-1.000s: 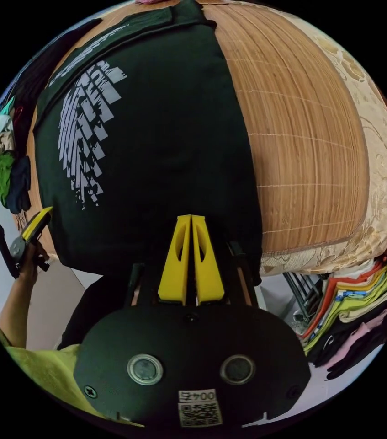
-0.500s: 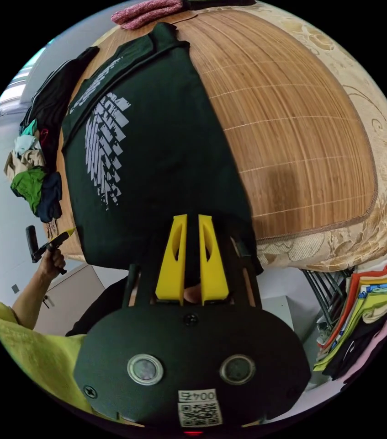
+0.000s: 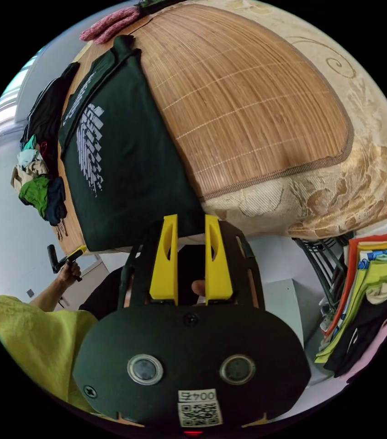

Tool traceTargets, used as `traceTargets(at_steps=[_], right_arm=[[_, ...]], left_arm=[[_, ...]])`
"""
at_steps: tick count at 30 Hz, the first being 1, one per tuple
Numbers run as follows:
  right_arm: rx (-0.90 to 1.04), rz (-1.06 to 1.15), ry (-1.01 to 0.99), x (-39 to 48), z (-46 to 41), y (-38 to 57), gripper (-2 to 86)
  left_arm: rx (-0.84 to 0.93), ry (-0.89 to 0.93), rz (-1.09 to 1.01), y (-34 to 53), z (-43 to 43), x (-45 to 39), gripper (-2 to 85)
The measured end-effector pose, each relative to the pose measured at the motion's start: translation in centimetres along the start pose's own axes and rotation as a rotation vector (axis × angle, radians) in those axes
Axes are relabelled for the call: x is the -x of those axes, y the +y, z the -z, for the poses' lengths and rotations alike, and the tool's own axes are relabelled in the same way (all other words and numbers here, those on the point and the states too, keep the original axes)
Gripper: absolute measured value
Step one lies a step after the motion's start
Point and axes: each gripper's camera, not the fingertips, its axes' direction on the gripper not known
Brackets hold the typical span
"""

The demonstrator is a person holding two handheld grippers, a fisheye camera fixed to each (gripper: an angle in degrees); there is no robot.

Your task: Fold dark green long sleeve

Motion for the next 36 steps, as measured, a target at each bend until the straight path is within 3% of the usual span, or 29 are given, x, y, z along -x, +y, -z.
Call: traceTargets(at_steps=[11, 36], right_arm=[[-0.04, -0.035, -0.047, -4.2, -0.4, 1.7, 11.0], [0.106, 0.042, -0.069, -8.3, -3.2, 1.9, 12.7]], left_arm=[[0.021, 0.019, -0.032, 2.5, -0.9, 0.7, 9.5], [0.08, 0.046, -0.084, 6.3, -1.7, 5.6, 10.6]])
